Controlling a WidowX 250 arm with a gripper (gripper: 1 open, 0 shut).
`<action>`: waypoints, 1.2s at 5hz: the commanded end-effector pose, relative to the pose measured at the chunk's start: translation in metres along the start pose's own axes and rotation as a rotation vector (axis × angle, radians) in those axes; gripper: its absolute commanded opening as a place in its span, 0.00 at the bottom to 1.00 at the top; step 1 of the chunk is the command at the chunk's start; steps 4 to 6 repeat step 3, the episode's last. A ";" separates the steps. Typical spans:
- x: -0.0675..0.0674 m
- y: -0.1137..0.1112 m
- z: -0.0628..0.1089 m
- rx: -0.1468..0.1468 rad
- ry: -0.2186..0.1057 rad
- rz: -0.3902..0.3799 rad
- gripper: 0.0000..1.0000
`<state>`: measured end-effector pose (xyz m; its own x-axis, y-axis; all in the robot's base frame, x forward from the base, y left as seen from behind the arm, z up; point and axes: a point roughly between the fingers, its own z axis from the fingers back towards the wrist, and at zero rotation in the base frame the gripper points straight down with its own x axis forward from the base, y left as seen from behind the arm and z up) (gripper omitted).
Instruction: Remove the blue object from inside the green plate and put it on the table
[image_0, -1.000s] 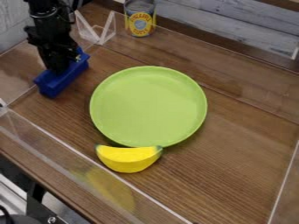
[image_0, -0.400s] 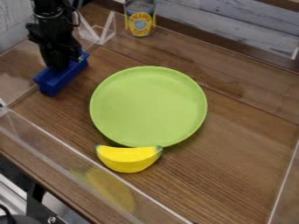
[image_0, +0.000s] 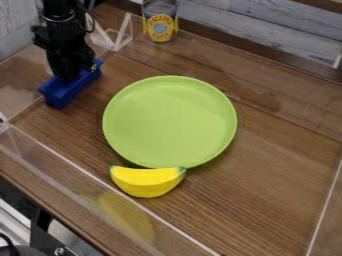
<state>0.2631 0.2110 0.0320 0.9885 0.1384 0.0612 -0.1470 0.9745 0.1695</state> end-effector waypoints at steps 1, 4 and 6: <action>-0.034 -0.025 -0.054 -0.070 0.155 0.021 0.00; -0.042 -0.031 -0.064 -0.063 0.182 0.037 0.00; -0.042 -0.031 -0.064 -0.063 0.182 0.037 0.00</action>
